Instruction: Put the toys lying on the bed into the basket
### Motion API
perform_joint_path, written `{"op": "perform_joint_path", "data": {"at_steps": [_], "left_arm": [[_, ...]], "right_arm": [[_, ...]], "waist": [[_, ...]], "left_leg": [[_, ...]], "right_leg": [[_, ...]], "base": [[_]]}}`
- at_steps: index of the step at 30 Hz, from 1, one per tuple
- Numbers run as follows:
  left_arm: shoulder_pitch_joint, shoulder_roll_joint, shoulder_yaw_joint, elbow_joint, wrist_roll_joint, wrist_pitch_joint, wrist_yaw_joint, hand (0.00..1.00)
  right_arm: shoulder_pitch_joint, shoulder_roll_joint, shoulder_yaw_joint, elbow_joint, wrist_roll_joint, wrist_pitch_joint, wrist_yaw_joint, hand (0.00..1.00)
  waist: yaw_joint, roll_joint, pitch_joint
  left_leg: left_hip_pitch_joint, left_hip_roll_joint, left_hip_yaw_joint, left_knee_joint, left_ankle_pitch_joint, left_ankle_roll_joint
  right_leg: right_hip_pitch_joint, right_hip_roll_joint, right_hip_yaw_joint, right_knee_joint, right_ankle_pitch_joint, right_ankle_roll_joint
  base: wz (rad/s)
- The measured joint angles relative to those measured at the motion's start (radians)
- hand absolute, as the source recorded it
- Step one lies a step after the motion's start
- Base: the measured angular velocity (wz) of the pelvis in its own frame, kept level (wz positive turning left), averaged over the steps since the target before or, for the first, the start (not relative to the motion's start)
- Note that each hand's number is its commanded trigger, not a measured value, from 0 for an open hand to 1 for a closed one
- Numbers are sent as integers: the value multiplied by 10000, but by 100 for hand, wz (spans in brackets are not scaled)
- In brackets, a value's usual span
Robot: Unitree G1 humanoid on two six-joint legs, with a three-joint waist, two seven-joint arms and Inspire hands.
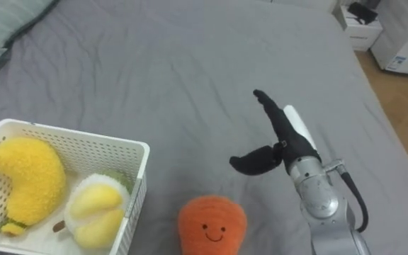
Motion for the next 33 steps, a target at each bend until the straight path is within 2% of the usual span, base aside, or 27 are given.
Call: {"op": "perform_joint_path", "data": {"at_steps": [2,5,7,13,17,19,23,28,32,33], "left_arm": [[-11,-5,-79,0,-95,0,20,0],[-23,19,-283,0,-435,-2,55,0],[-18,14,-337,9,-484,-1,71,0],[39,-25,-549,-242,-499,-15,78,0],[59,-27,-742,-436,-579,-19,138,0],[54,-26,-699,-435,-562,-12,142,0],[68,24,-649,-448,-569,22,144,0],[112,8,-656,-490,-576,21,183,0],[108,7,-657,-506,-578,8,230,0],[112,1,-658,-530,-581,3,247,0]], "right_arm": [[153,108,433,445,-186,9,267,0],[186,423,807,883,-420,227,400,0],[168,536,1106,1098,-665,213,432,0],[183,686,1583,1403,-1690,234,1284,0],[142,810,2110,2008,-1877,427,1754,0],[133,837,2363,2384,-2590,466,2180,0],[-140,828,2370,2797,-2960,564,2446,0],[-470,842,2455,3490,-3153,533,2392,0],[-568,851,2511,3943,-3414,370,2212,0],[-584,849,2507,4125,-3587,314,2079,46]], "waist": [[5,39,24],[6,51,28],[76,87,23],[269,98,3],[348,72,-27],[574,76,-18],[750,10,-1],[901,-228,57],[909,-230,52],[910,-218,54]], "left_leg": [[-17,-2,-3,1,-20,-2],[-45,-12,-20,23,-20,-1],[-43,-24,-29,23,-20,1],[-178,-69,-247,20,-11,18],[-165,-70,-446,17,-10,17],[-164,-72,-448,2,-11,17],[-182,-72,-438,3,-15,17],[-162,-88,-463,22,-31,26],[-108,-93,-464,32,-29,29],[-106,-92,-465,27,-28,29]], "right_leg": [[5,-3,6,1,-2,-1],[2,-9,-2,-17,-5,1],[8,-13,-9,-46,-9,7],[5,-66,-279,-168,-20,29],[52,-67,-460,-170,-20,31],[51,-67,-462,-176,-21,31],[65,-71,-507,-171,-25,35],[148,-85,-501,-189,-31,42],[181,-84,-461,-186,-30,43],[183,-82,-457,-186,-30,43]], "base": [[0],[0],[0],[11],[14],[0],[0],[1],[0],[0]]}}
